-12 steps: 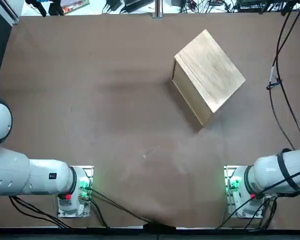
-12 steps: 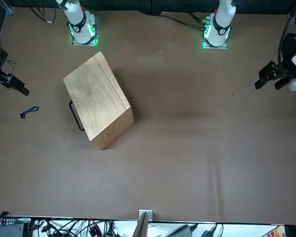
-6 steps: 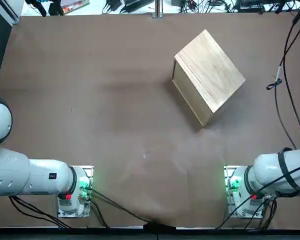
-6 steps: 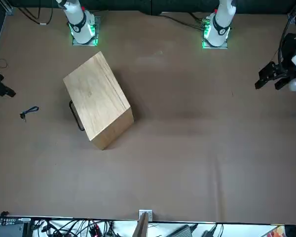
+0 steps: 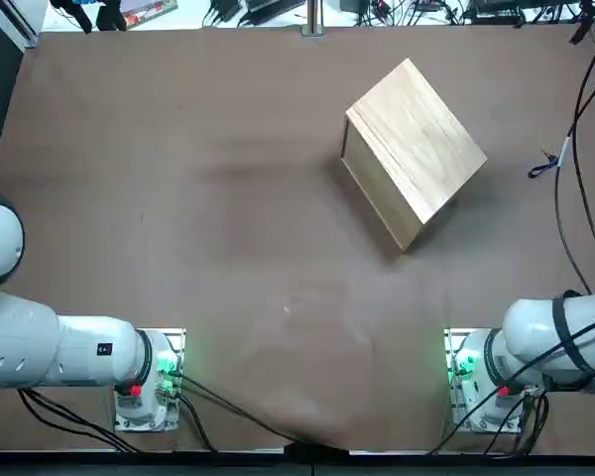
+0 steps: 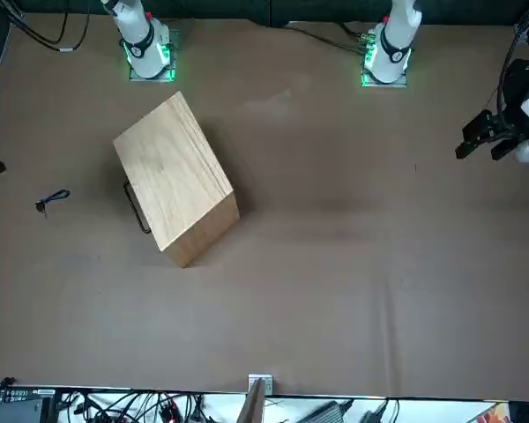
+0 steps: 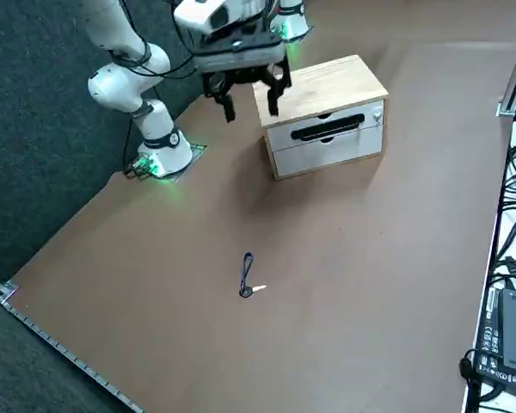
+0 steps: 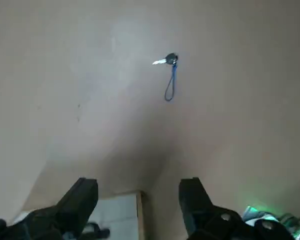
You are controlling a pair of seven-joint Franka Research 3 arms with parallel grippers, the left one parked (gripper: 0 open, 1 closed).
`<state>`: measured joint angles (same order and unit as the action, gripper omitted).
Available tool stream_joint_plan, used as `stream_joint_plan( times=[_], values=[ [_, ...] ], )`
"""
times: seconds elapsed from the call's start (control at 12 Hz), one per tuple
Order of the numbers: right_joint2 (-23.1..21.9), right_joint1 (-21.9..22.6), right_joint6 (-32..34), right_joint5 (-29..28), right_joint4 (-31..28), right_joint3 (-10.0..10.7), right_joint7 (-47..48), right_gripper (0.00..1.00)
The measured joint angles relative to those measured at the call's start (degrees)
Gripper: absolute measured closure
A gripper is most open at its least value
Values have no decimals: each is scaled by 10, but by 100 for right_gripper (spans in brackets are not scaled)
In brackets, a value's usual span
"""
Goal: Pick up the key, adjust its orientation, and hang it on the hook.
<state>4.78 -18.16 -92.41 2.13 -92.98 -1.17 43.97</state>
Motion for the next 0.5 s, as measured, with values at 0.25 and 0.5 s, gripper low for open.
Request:
stream_joint_plan(
  times=[0.25,0.5],
  values=[
    [0,-20,-36,1,-24,0,38,0],
    [0,-41,-86,2,-64,0,49,0]
  ],
)
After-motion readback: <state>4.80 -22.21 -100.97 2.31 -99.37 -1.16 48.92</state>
